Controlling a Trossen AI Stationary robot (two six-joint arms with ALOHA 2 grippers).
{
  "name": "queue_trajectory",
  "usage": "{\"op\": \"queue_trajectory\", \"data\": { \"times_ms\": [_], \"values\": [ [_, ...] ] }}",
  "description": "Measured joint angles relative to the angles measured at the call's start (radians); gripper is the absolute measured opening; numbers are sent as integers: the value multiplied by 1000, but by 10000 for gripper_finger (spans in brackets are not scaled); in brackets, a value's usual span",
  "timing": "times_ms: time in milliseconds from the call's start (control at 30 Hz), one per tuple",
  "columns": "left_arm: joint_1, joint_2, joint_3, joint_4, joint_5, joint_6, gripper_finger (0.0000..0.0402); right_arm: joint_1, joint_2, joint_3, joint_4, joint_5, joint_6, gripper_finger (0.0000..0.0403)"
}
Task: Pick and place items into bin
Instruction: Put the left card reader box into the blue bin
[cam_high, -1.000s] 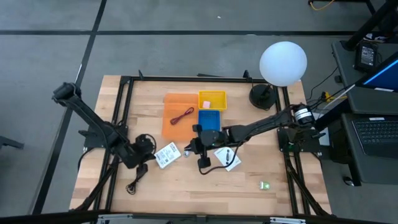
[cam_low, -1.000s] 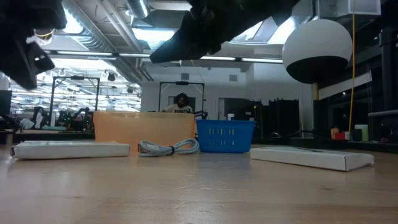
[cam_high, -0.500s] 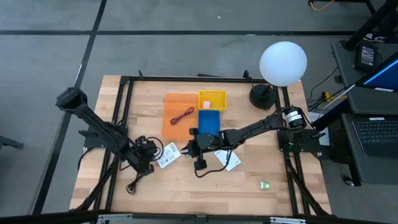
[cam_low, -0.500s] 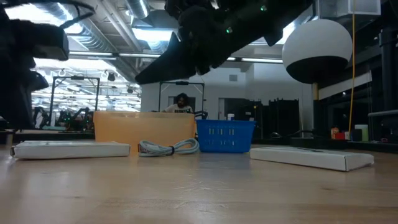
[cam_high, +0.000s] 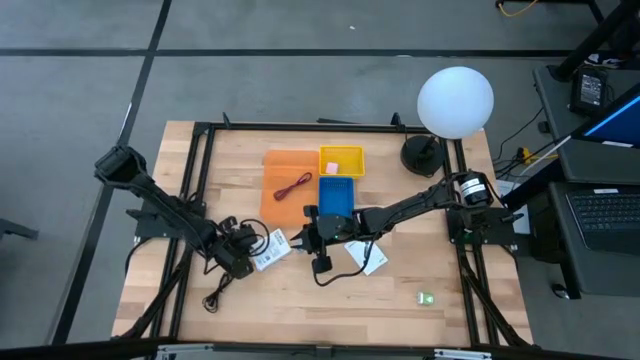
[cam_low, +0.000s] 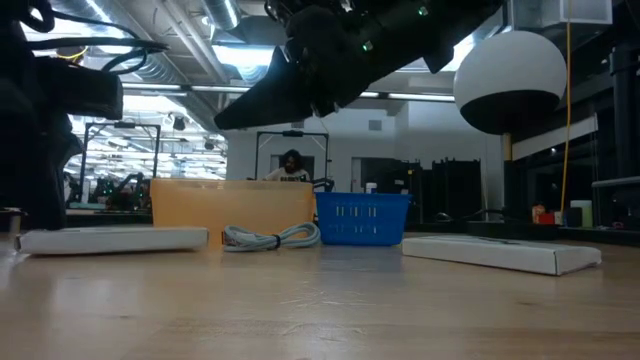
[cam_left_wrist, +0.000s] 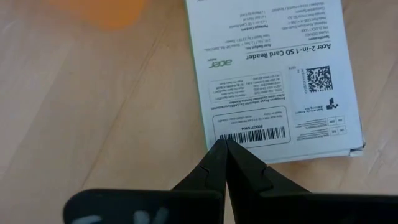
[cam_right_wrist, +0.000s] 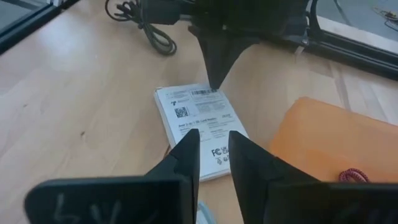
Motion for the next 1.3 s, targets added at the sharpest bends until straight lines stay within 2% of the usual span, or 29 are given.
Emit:
{"op": "queue_trajectory", "data": {
  "times_ms": [633, 1033, 1300],
  "values": [
    [-2, 12, -2, -4, 57, -10, 2, 59, 0, 0, -2, 0, -11, 67],
    [-4, -37, 64, -33, 54, 120, 1, 61, 0, 0, -6, 0, 9, 67],
    [-3, -38, 71, -125, 53, 45, 2, 62, 0, 0, -11, 0, 12, 67]
  ]
}}
